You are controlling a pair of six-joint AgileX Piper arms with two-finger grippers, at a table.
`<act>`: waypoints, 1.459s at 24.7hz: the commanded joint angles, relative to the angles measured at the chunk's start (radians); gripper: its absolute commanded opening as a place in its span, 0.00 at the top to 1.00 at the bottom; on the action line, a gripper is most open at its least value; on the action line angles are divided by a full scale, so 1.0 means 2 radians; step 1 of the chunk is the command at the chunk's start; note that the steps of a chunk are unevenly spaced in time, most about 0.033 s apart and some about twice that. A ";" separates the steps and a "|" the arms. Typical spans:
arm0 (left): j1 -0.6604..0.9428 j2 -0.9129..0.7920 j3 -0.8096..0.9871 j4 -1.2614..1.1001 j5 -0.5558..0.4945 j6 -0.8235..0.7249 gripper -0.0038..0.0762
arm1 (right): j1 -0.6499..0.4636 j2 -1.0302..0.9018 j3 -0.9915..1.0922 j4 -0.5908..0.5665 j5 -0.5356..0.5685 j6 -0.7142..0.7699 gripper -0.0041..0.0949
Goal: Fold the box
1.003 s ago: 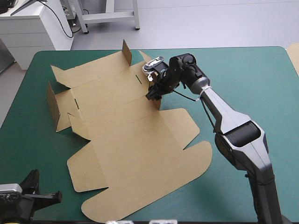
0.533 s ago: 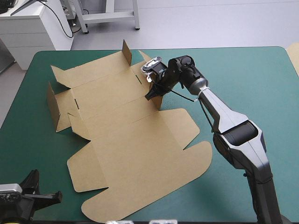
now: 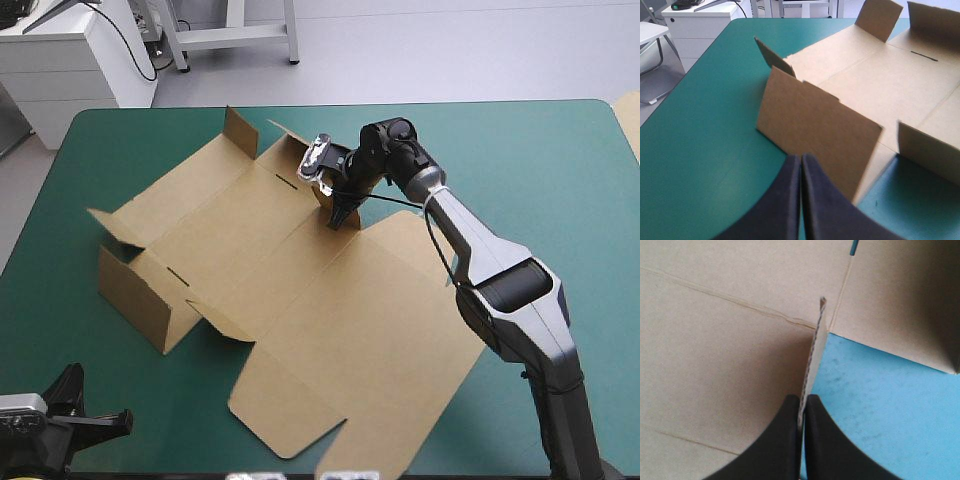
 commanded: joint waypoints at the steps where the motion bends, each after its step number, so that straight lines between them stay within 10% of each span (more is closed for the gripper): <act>1: 0.001 -0.004 -0.010 0.000 -0.037 0.000 0.96 | 0.000 -0.035 -0.031 0.012 0.046 -0.087 0.98; 7: 0.001 -0.004 -0.010 0.000 -0.037 0.000 0.96 | 0.000 -0.049 -0.089 0.033 0.046 -0.187 0.98; 29: 0.001 -0.004 -0.010 0.000 -0.037 0.000 0.96 | 0.004 -0.135 0.054 -0.003 0.047 -0.101 0.98; 36: 0.001 -0.004 -0.010 0.000 -0.037 0.000 0.96 | 0.004 -0.148 0.072 -0.003 0.046 -0.212 0.98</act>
